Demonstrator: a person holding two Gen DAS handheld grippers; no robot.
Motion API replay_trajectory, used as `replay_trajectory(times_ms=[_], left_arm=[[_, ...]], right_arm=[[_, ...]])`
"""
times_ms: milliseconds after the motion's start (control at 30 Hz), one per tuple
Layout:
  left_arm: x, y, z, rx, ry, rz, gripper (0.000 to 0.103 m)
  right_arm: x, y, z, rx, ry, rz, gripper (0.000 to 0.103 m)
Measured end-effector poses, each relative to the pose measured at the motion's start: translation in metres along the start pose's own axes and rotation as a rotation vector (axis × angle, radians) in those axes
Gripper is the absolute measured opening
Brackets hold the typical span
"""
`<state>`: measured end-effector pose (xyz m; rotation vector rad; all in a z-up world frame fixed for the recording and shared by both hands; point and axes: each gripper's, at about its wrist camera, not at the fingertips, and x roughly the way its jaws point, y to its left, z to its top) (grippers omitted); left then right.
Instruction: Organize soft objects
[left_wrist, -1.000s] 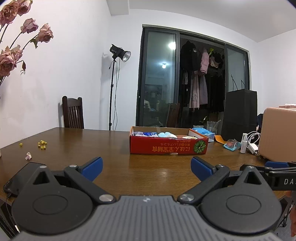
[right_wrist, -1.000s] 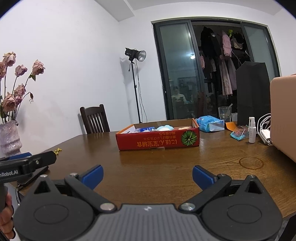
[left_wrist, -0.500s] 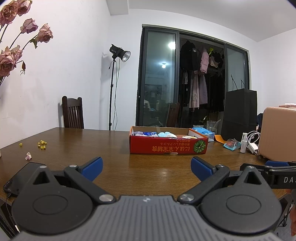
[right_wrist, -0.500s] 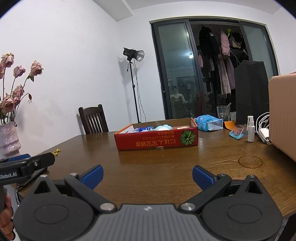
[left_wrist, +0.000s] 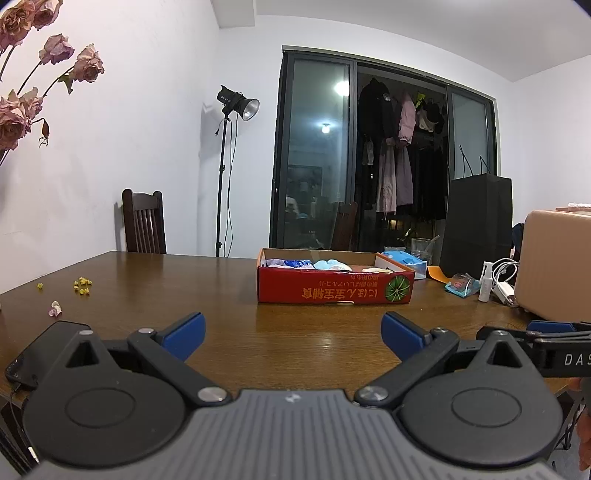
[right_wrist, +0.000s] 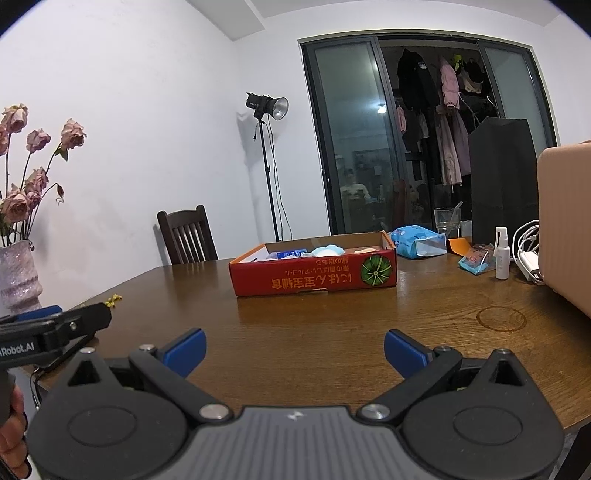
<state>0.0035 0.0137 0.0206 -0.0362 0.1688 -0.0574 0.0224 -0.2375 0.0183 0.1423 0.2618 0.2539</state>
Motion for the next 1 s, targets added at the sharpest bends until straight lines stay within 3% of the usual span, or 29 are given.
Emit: replay_trajectory(times_ms=[1000], left_arm=[[-0.0016,0.0020,-0.0018,0.015,-0.007,-0.024,0.103]], right_arm=[[-0.0051,0.0015,-0.0020,-0.012,-0.020,-0.004,0.103]])
